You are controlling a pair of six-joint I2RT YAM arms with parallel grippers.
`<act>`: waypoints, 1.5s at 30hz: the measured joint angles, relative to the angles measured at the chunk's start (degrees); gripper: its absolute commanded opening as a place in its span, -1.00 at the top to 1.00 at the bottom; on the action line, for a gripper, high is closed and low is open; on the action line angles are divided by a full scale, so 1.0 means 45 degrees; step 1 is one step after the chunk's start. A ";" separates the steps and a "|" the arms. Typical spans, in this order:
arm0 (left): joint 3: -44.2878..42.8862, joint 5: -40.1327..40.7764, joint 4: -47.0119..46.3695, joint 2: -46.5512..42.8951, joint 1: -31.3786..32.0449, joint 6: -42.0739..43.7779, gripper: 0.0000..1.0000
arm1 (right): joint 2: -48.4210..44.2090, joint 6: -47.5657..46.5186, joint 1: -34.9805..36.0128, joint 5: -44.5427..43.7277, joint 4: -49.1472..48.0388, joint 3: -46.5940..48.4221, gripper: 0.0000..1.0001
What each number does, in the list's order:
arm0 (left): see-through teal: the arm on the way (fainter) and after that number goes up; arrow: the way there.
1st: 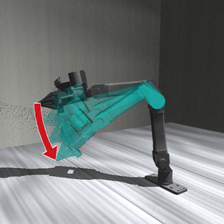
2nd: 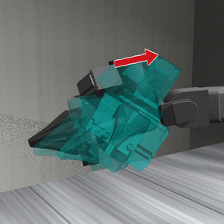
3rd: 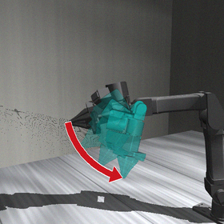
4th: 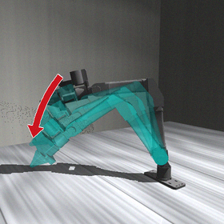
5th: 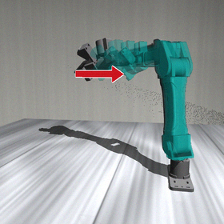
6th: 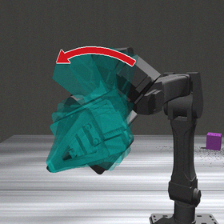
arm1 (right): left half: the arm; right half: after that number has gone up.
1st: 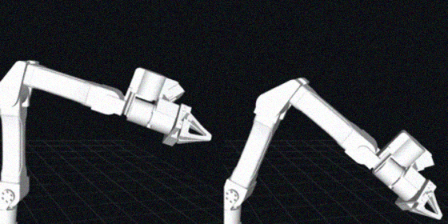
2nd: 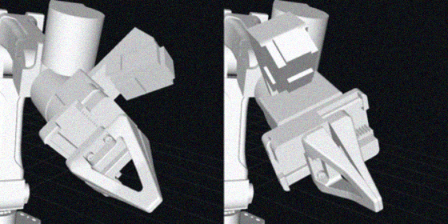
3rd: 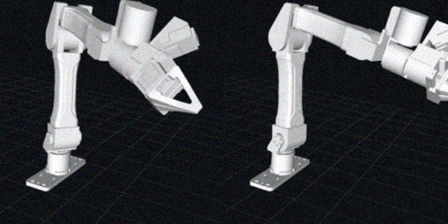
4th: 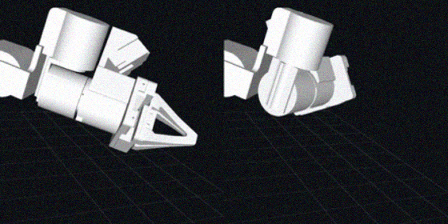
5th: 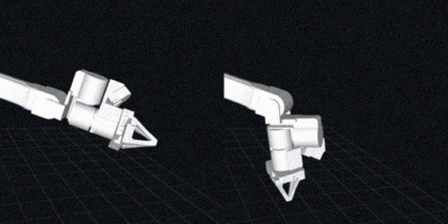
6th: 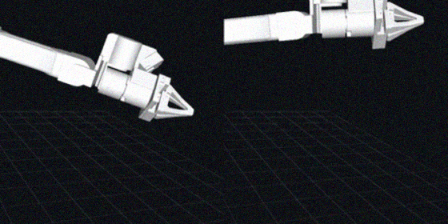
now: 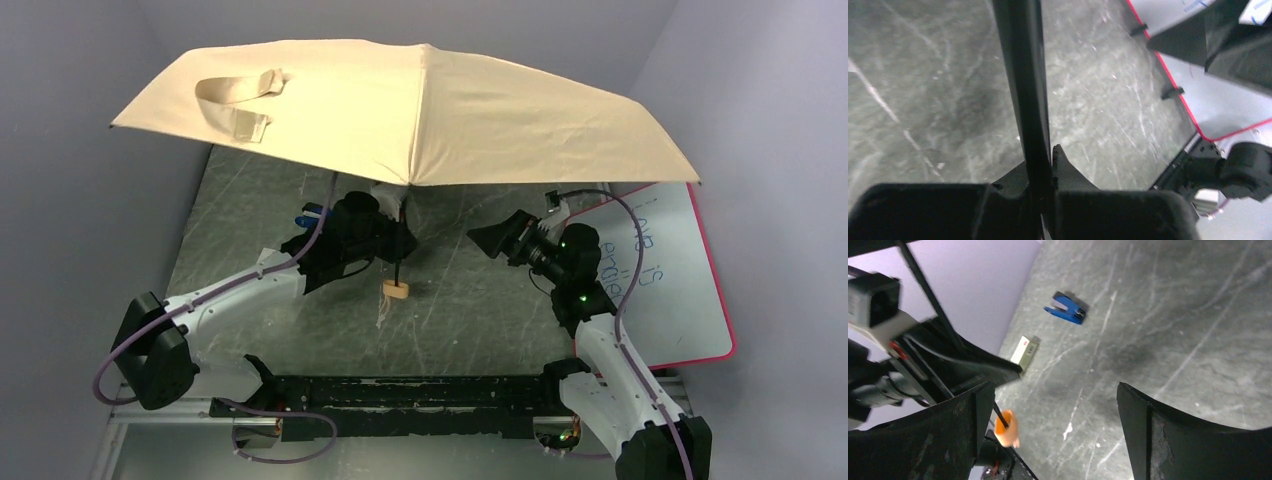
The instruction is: Put away the umbrella
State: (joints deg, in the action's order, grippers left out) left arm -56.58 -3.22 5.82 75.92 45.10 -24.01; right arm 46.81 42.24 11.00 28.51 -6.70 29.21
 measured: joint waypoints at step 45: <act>-0.0233 -0.0461 -0.1054 0.1739 0.3609 -0.0612 0.90 | 0.3716 0.1734 0.0573 -0.0306 -0.3259 0.3847 -0.10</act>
State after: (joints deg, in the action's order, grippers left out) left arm -57.63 -5.30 1.08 83.74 61.34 -26.76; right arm 63.53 50.04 13.58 27.14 -21.37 46.52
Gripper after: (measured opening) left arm 0.098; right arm 0.606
